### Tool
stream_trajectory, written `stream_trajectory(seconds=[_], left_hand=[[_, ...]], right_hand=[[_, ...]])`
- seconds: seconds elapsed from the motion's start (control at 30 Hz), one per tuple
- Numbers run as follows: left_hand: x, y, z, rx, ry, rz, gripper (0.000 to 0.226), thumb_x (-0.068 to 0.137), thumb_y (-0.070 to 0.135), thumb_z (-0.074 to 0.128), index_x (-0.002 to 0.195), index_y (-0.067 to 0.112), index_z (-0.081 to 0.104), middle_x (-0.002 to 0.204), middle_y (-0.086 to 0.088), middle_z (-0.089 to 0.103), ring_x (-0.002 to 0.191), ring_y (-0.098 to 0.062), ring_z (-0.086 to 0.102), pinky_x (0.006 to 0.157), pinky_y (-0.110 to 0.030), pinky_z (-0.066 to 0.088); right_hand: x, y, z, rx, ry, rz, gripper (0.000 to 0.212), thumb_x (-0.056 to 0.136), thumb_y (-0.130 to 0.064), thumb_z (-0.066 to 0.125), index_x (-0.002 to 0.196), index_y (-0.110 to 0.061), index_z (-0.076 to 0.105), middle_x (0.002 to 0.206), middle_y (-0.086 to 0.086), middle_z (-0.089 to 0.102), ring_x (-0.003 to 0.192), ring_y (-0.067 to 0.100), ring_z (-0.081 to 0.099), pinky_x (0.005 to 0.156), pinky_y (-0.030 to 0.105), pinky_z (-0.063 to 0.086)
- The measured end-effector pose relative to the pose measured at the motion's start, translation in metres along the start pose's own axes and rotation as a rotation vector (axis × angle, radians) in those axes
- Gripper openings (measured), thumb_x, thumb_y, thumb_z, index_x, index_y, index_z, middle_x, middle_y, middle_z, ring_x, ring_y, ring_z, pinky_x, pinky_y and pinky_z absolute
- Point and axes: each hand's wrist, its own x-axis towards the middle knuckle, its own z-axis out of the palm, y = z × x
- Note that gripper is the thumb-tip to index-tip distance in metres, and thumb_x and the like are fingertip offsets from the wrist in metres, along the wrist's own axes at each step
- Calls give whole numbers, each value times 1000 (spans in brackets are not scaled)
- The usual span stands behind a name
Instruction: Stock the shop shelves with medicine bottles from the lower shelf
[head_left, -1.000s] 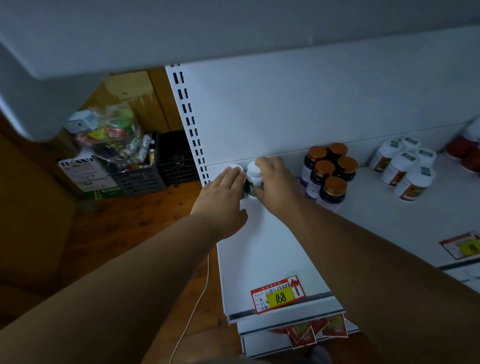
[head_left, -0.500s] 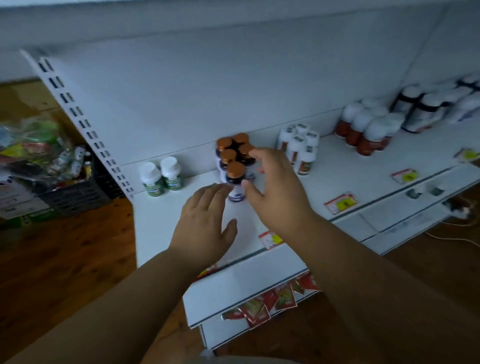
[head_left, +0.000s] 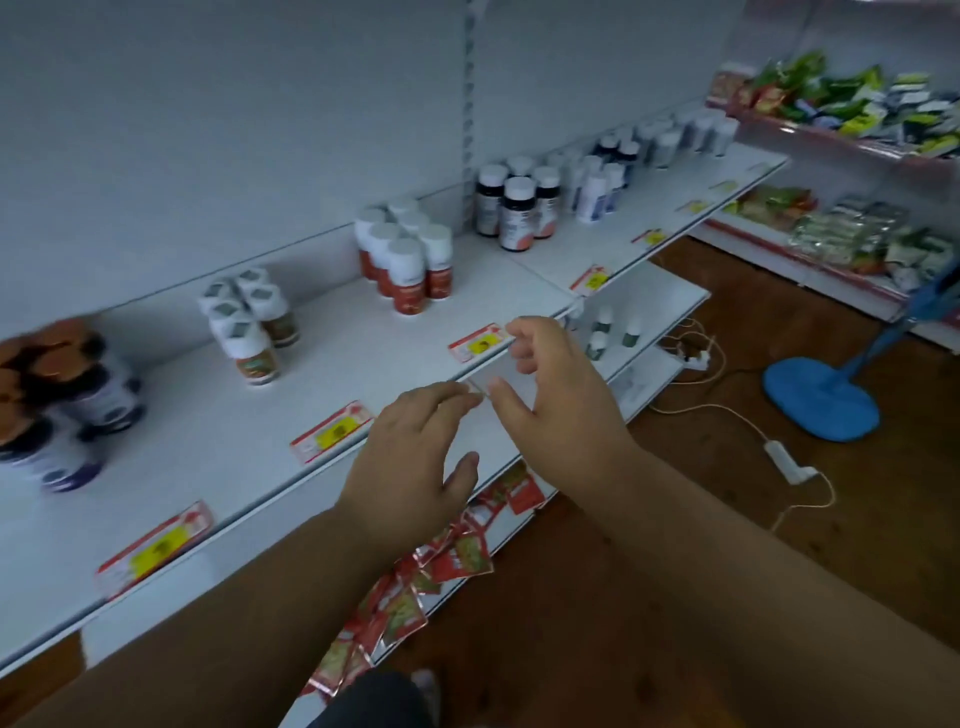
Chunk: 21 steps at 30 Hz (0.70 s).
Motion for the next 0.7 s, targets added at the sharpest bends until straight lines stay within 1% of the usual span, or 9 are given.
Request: stream_trajectory(seconds=[0.1, 0.2, 0.27, 0.33, 0.43, 0.57, 0.7], left_hand=[[49, 16, 36, -29, -45, 10, 60, 85, 37, 59, 140, 16, 48, 139, -5, 56, 127, -24, 51, 106, -46, 43], [105, 27, 78, -109, -103, 82, 63, 85, 38, 58, 142, 16, 44, 139, -5, 56, 128, -23, 50, 107, -45, 42], [142, 35, 108, -158, -166, 112, 63, 87, 39, 60, 144, 18, 43, 140, -2, 54, 129, -20, 48, 109, -37, 37], [175, 43, 135, -182, -229, 130, 64, 87, 40, 60, 145, 19, 43, 140, 0, 54, 129, -17, 47, 109, -32, 34], [220, 56, 175, -211, -302, 155, 66, 86, 48, 49, 143, 16, 46, 135, -2, 57, 124, -19, 51, 105, -27, 32], [266, 70, 227, -239, -337, 110, 69, 86, 52, 44, 144, 14, 45, 140, -5, 55, 128, -21, 49, 108, -29, 29], [307, 74, 285, -199, -289, -18, 64, 87, 44, 53, 141, 10, 48, 134, -8, 58, 121, -23, 54, 103, -29, 32]], right_hand=[[20, 46, -20, 6, 22, 85, 50, 93, -30, 63, 138, -25, 42, 114, -9, 54, 107, 8, 50, 88, 22, 39], [44, 93, -39, -36, 59, 152, 49, 94, -31, 63, 138, -25, 43, 116, -8, 55, 110, 9, 50, 92, 28, 44], [60, 123, -56, -77, 69, 204, 50, 94, -30, 63, 139, -25, 43, 117, -6, 55, 111, 10, 50, 95, 33, 46], [75, 153, -76, -115, 66, 259, 50, 94, -31, 63, 139, -25, 42, 120, -5, 55, 113, 11, 51, 96, 38, 48], [95, 202, -103, -161, 81, 323, 51, 93, -31, 63, 139, -25, 43, 125, -2, 54, 114, 14, 52, 94, 42, 50], [125, 271, -123, -159, 55, 358, 49, 93, -30, 63, 137, -25, 44, 130, 0, 51, 116, 16, 53, 95, 43, 51], [160, 353, -123, -115, -49, 300, 46, 92, -29, 63, 135, -21, 47, 128, 6, 51, 111, 25, 56, 91, 47, 50]])
